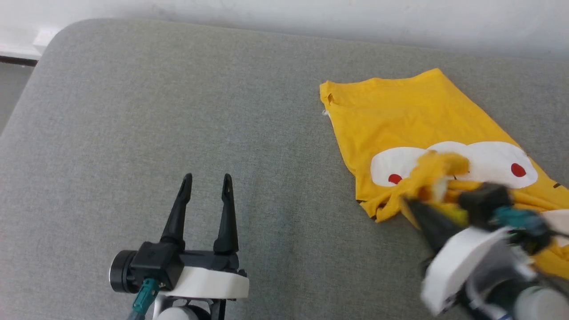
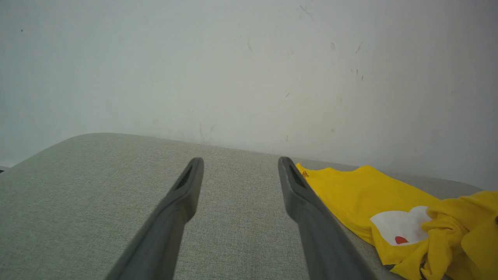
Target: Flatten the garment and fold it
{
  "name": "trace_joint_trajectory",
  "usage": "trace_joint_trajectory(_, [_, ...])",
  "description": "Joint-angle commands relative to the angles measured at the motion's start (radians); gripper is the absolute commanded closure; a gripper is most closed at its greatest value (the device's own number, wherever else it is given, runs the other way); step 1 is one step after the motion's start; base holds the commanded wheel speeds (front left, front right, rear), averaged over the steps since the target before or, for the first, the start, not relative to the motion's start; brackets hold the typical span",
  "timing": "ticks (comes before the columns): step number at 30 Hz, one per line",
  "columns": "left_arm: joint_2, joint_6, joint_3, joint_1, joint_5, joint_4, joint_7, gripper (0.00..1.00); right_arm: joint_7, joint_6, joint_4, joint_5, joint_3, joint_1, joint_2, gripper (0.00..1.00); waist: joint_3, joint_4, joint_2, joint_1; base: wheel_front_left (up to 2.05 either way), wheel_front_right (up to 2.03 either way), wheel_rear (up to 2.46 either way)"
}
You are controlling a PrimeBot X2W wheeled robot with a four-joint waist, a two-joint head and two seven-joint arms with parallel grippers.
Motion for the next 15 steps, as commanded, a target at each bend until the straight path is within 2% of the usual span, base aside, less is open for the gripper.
trace_joint_trajectory(1, [-0.003,0.002,0.001,-0.002,-0.004,-0.002,-0.005,0.00,0.009,-0.001,-0.024,0.022,0.056,-0.015,-0.014,1.00,-0.008,-0.004,0.0000,0.0000,0.00,0.00,0.00])
trace_joint_trajectory(6, [-0.003,0.000,0.003,0.001,-0.001,-0.006,-0.005,0.00,0.119,-0.001,-0.079,0.184,0.358,0.002,-0.101,1.00,-0.019,0.006,0.0000,0.0000,0.00,0.00,0.00])
trace_joint_trajectory(9, [-0.003,0.000,0.004,0.007,-0.001,-0.008,-0.005,0.00,0.179,-0.001,-0.062,0.242,0.452,0.019,-0.168,1.00,-0.016,0.018,0.0000,0.0000,0.00,0.00,0.00])
trace_joint_trajectory(11, [-0.003,0.003,0.005,0.012,-0.004,-0.011,-0.005,0.00,0.221,-0.001,-0.036,0.279,0.479,0.039,-0.206,1.00,-0.012,0.026,0.0000,0.0000,0.00,0.00,0.00])
trace_joint_trajectory(12, [-0.003,0.003,0.004,0.014,-0.006,-0.011,-0.005,0.00,0.239,-0.001,-0.023,0.290,0.482,0.045,-0.223,0.95,-0.010,0.030,0.0000,0.0000,0.00,0.00,0.00])
trace_joint_trajectory(13, [-0.003,0.004,0.004,0.016,-0.008,-0.012,-0.005,0.00,0.253,-0.001,-0.012,0.297,0.481,0.049,-0.236,0.62,-0.008,0.033,0.0000,0.0000,0.00,0.00,0.00])
trace_joint_trajectory(14, [-0.003,0.005,0.004,0.017,-0.010,-0.012,-0.005,0.00,0.261,-0.001,-0.005,0.298,0.478,0.049,-0.246,0.00,-0.007,0.035,0.0000,0.0000,0.00,0.00,0.00])
trace_joint_trajectory(15, [-0.003,0.006,0.003,0.018,-0.011,-0.012,-0.005,0.00,0.258,-0.001,-0.004,0.295,0.470,0.046,-0.249,0.00,-0.005,0.037,0.0000,0.0000,0.00,0.00,0.00])
